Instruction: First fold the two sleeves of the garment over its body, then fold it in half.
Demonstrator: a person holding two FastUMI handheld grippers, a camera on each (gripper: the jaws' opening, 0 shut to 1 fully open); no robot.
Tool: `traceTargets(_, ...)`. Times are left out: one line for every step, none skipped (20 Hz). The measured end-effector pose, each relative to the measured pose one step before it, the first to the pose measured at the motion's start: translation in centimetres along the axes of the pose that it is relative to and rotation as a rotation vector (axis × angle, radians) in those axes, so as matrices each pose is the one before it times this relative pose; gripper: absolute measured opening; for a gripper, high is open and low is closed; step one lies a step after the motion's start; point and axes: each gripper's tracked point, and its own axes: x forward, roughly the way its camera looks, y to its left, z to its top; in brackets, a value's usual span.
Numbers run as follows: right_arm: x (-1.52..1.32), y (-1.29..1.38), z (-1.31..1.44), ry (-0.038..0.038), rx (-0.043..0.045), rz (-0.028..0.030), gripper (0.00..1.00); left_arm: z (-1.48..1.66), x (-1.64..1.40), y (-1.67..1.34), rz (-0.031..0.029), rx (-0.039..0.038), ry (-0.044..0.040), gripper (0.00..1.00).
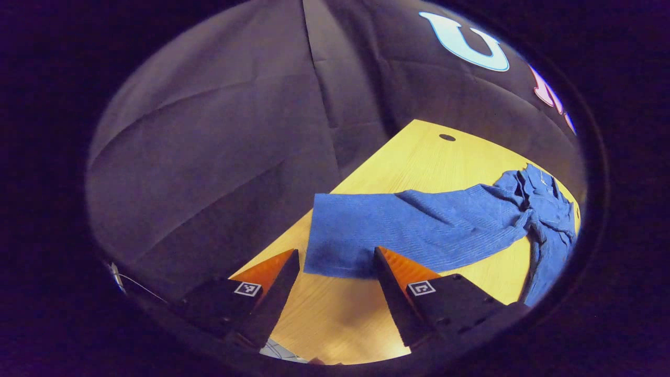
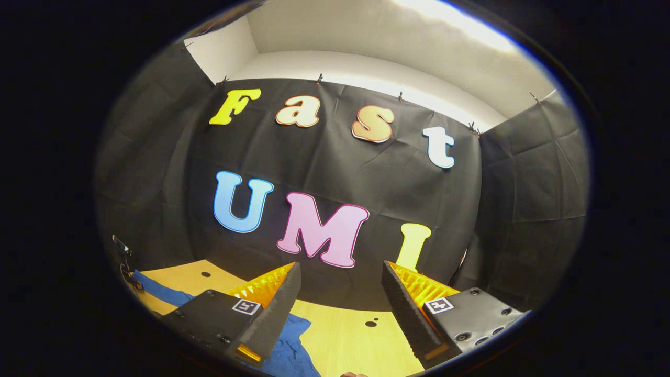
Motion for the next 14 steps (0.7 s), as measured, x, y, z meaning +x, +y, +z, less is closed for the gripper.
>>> traceTargets(-0.348,0.055,-0.111,0.00901,-0.00148,0.00285,0.98,0.486,0.313,0.027,-0.00605,0.00311,-0.01129,0.84)
traceTargets(-0.119,0.158,-0.322,0.01432,-0.00078,0.00135,0.92,-0.071,0.283,0.072,-0.00686,0.00130,0.01430,0.84)
traceTargets(-0.035,0.203,-0.195,0.00769,-0.00209,0.00177,0.92,0.134,-0.152,0.006,-0.01028,0.00101,0.00422,0.84)
traceTargets(0.097,-0.009,-0.216,0.01117,0.00182,0.00100,0.93,0.076,0.100,0.075,-0.01203,-0.00090,0.01471,0.84)
traceTargets(-0.023,0.244,-0.198,0.01109,0.00602,0.00464,0.92,-0.038,-0.235,-0.118,-0.02017,0.00017,0.01283,0.84)
traceTargets(-0.090,0.209,-0.090,0.00811,0.00701,0.00244,0.93,0.047,0.045,0.116,-0.01170,0.01793,0.02003,0.84)
traceTargets(-0.089,0.078,-0.096,0.00586,0.00705,0.00077,1.00,0.011,-0.194,-0.136,-0.01950,0.02697,0.01979,0.82)
traceTargets(-0.018,0.074,-0.181,0.00687,0.00794,0.00230,1.00,0.298,0.238,-0.369,-0.03071,0.03046,0.02302,0.79)
traceTargets(-0.056,0.126,-0.149,0.00613,0.00850,0.00291,1.00,0.142,0.082,-0.441,-0.02219,0.03064,0.01708,0.70)
traceTargets(0.113,-0.074,-0.112,0.00549,0.00623,-0.00002,1.00,0.259,0.297,-0.428,-0.01967,0.02931,0.00802,0.63)
traceTargets(-0.015,-0.142,-0.198,0.00591,0.00356,-0.00373,1.00,0.173,0.058,-0.235,-0.00683,0.01422,0.00762,0.47)
traceTargets(-0.122,-0.209,-0.133,0.00740,0.00266,-0.00219,1.00,0.401,0.377,-0.240,-0.00470,-0.00451,-0.00784,0.38)
traceTargets(-0.048,-0.035,-0.230,0.00785,0.00417,-0.00054,1.00,0.287,0.072,-0.150,-0.00111,-0.02151,-0.00256,0.17)
traceTargets(-0.143,-0.062,-0.200,0.00814,0.00234,-0.00017,1.00,0.384,-0.130,-0.008,-0.00286,-0.04094,0.00983,0.03)
